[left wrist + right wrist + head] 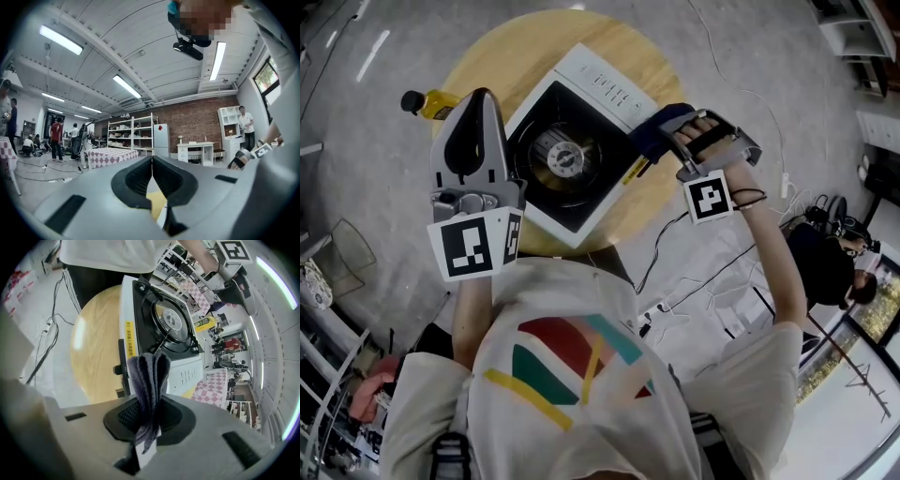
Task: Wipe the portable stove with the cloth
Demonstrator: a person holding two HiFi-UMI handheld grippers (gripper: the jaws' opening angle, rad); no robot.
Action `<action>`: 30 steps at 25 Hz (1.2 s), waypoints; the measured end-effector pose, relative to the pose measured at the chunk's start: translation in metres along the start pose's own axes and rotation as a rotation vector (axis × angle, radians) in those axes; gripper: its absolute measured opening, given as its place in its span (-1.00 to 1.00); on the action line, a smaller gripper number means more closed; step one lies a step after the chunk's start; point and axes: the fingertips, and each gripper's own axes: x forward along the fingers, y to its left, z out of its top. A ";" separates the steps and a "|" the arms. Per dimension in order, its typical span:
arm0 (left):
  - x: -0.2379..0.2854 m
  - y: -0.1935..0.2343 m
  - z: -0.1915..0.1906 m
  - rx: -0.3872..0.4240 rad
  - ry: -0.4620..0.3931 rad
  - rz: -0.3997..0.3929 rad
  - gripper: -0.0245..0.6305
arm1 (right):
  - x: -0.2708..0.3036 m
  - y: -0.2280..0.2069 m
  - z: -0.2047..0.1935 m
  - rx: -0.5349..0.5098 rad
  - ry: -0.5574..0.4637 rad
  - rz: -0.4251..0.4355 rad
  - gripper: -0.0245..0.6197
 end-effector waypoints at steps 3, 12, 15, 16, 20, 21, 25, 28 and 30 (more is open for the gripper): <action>0.005 -0.007 0.001 0.003 0.003 -0.019 -0.91 | -0.006 0.007 -0.003 0.002 0.009 0.002 -0.82; 0.011 -0.017 -0.002 0.016 0.012 -0.036 -0.91 | -0.015 0.025 -0.009 -0.020 0.022 0.004 -0.82; 0.012 -0.019 -0.002 0.020 0.013 -0.042 -0.91 | -0.015 0.024 -0.009 -0.030 0.028 0.000 -0.82; 0.013 -0.019 -0.001 0.022 0.012 -0.045 -0.91 | -0.015 0.023 -0.008 -0.034 0.031 0.002 -0.82; 0.013 -0.020 0.010 0.041 -0.008 -0.074 -0.91 | -0.022 0.016 -0.004 0.039 0.033 0.035 -0.82; 0.013 -0.020 0.015 0.045 -0.018 -0.083 -0.91 | -0.026 0.005 -0.005 0.075 0.036 0.014 -0.82; 0.014 -0.018 0.035 0.054 -0.060 -0.128 -0.91 | -0.052 -0.060 -0.012 0.343 0.056 -0.180 -0.82; 0.010 -0.015 0.042 0.046 -0.069 -0.179 -0.90 | -0.079 -0.100 -0.010 0.580 0.067 -0.301 -0.82; 0.008 -0.016 0.051 0.038 -0.093 -0.225 -0.91 | -0.100 -0.117 -0.007 0.728 0.085 -0.382 -0.82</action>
